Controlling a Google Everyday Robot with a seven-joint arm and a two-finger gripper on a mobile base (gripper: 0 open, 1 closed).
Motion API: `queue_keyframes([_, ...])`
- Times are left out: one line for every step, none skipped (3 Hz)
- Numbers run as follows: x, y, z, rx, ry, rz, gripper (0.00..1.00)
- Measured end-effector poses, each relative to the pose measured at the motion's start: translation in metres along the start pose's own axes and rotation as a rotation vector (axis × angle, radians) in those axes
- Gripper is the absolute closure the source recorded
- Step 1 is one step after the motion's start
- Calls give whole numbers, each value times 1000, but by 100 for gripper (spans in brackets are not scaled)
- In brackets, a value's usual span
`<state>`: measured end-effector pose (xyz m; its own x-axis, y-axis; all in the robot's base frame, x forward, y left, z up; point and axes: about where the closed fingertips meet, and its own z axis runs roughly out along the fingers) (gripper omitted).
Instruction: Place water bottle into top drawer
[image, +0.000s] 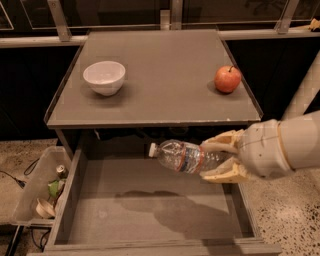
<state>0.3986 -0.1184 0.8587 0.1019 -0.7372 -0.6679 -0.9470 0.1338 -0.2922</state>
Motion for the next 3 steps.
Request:
queue_keyframes([19, 5, 27, 41, -54, 7, 100])
queue_keyframes([19, 6, 31, 36, -52, 6, 100])
queue_keyframes([40, 5, 56, 38, -79, 60, 100])
